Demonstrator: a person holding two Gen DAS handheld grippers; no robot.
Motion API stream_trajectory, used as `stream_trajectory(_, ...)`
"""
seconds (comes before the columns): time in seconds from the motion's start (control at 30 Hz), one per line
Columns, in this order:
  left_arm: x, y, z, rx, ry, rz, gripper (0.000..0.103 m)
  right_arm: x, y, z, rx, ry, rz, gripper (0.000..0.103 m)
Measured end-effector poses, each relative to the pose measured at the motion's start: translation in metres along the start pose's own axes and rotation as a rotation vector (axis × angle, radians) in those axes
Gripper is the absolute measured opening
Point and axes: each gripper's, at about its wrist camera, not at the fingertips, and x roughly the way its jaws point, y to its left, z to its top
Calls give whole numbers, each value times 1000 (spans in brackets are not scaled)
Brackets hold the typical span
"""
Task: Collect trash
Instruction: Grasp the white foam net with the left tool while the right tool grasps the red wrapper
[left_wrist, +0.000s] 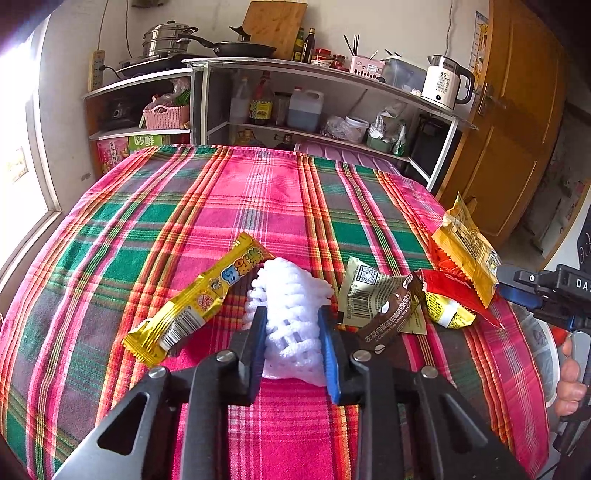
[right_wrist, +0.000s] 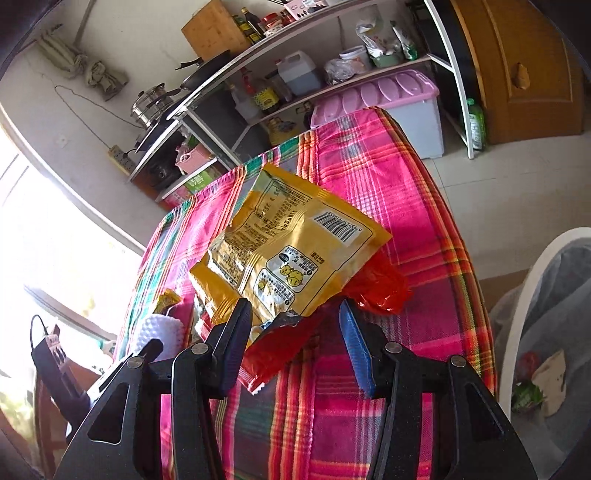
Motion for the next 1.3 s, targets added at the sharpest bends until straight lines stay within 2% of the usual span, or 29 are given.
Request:
stream_trajectory(0.07,0,1,0,-4,-1,-7,27,4,-5,4,42,7,24,50)
stream_trajectory(0.13,0,2,0,-6,-2,-13,27,7,-8,7,68,9,37,44)
stream_trajectory(0.2,0,2,1,-7,-2,-17,27,9,-8,8,71,7,36,25)
stream_trajectory(0.3,0,1,1,-5,-3,-22,26,11,-7,7,63,3,26,10)
stream_trajectory(0.57,-6,-1,-1,11,-27,-12,20,0,5,4,-10,-44,20,0)
stream_trajectory(0.77,-13,-2,-3,12,-30,-11,19,-1,2,4,28,-30,75,1)
stream_trajectory(0.83,-14,-1,-4,8,-30,-11,19,-1,-1,6,60,-30,97,14)
stream_trajectory(0.9,-15,0,-4,2,-32,-13,19,-2,-2,6,81,-30,119,35)
stream_trajectory(0.93,-15,1,-4,-1,-33,-14,19,-2,-1,7,85,-29,124,38)
stream_trajectory(1.3,-17,8,-4,-25,-46,-45,19,29,22,12,107,35,176,38)
